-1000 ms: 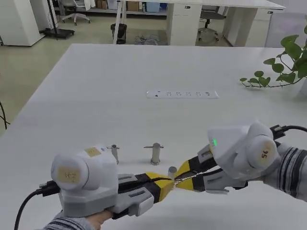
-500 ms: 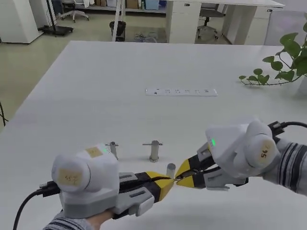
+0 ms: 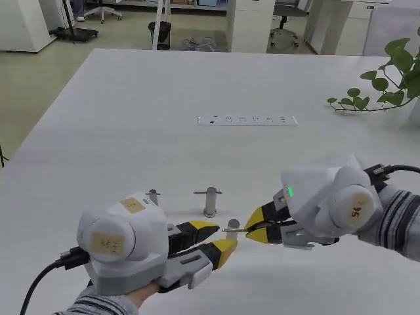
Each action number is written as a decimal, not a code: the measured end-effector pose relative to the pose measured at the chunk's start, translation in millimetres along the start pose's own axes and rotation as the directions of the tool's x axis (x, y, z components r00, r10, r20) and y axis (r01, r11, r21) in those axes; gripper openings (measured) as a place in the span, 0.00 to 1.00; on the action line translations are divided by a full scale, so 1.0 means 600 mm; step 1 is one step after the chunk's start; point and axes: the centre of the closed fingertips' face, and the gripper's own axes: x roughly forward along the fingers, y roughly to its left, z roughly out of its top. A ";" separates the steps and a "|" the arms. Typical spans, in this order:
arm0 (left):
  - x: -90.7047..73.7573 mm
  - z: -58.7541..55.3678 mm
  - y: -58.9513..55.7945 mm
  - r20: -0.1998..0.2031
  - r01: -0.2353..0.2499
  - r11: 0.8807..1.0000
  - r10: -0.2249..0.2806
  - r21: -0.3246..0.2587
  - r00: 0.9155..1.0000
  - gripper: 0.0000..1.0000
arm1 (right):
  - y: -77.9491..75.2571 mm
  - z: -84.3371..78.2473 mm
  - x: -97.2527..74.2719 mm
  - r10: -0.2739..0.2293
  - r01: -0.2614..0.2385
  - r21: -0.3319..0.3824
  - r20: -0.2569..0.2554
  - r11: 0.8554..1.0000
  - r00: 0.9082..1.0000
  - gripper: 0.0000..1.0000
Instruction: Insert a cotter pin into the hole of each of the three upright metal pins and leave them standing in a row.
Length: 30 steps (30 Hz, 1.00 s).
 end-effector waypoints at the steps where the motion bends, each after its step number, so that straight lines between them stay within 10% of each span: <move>1: 0.002 -0.002 0.003 -0.001 -0.009 1.000 0.009 0.001 1.000 0.22 | -0.001 -0.002 0.001 -0.003 0.003 0.000 -0.004 1.000 1.000 0.00; 30: 0.066 -0.053 0.061 -0.079 -0.151 0.988 0.152 0.019 0.985 0.25 | -0.027 -0.094 0.030 -0.013 0.017 0.036 -0.111 0.999 0.994 0.00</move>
